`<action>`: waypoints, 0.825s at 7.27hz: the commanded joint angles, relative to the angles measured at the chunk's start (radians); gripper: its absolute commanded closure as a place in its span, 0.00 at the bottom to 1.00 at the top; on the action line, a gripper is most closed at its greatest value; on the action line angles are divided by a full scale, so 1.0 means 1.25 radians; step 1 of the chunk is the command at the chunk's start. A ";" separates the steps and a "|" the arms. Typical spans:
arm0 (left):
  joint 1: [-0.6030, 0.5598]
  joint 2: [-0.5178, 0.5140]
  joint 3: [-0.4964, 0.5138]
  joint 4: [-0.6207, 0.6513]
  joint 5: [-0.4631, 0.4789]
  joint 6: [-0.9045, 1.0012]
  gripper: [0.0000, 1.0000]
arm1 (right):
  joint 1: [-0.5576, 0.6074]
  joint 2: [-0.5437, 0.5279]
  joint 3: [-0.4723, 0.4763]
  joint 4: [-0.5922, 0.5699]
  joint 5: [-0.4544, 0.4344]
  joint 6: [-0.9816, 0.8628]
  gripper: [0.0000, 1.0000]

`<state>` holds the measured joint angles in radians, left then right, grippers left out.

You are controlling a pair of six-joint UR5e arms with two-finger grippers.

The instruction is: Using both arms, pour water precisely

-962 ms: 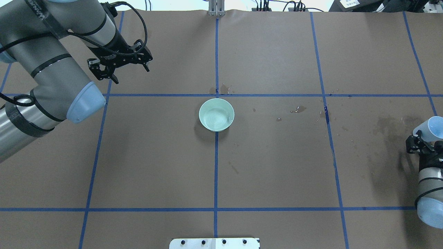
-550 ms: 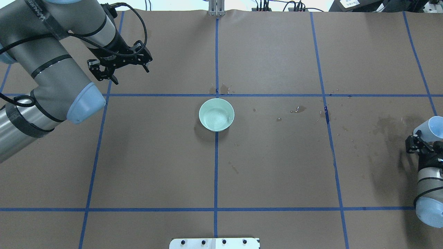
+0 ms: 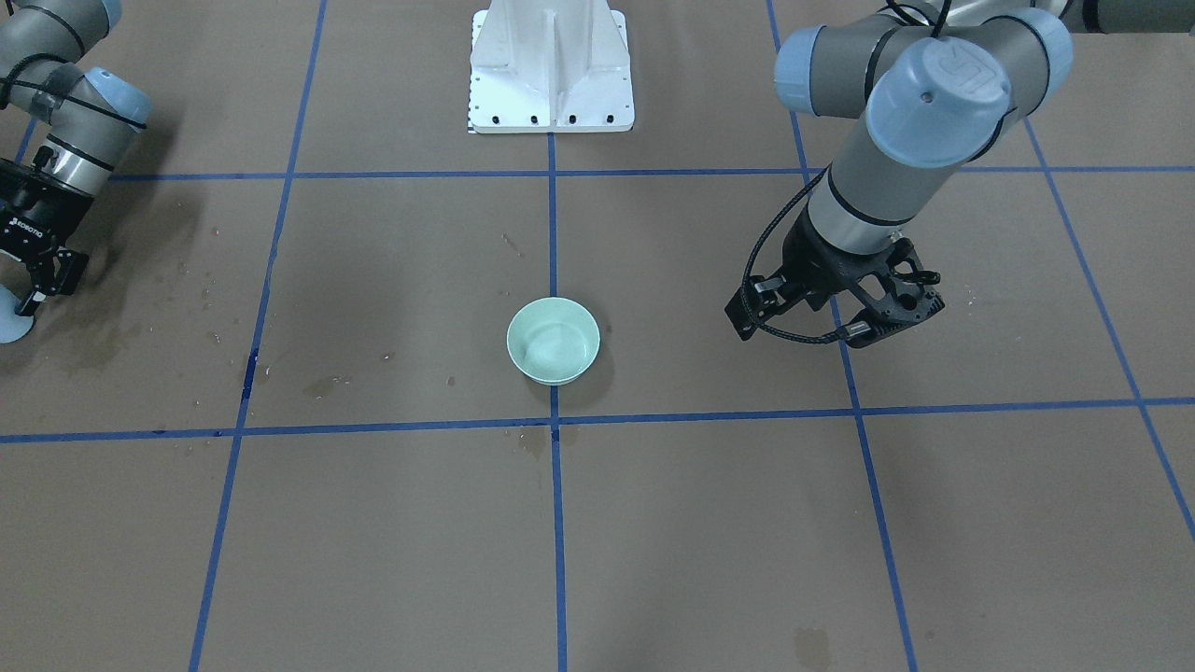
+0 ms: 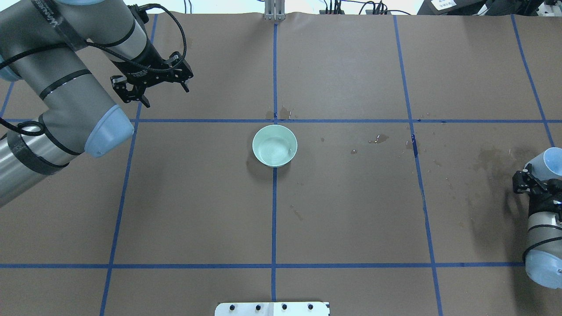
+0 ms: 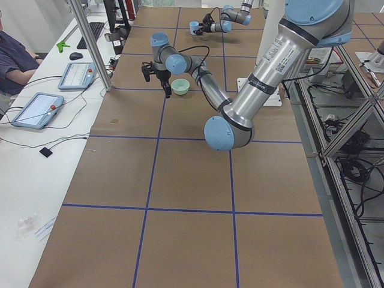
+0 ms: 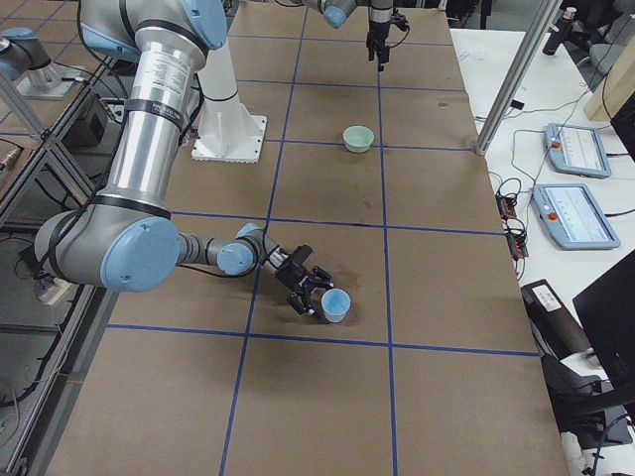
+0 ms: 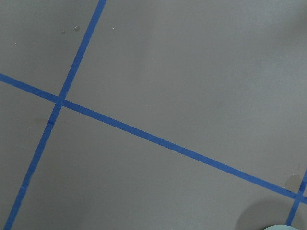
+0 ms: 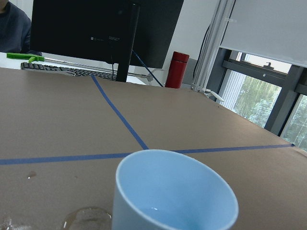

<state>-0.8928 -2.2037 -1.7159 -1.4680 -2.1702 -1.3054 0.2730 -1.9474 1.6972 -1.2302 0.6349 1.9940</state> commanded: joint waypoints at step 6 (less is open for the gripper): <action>0.001 0.009 0.001 -0.001 0.000 0.000 0.00 | 0.006 0.031 -0.039 0.001 -0.013 -0.012 0.01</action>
<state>-0.8923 -2.1965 -1.7152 -1.4684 -2.1699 -1.3054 0.2757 -1.9122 1.6552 -1.2288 0.6198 1.9825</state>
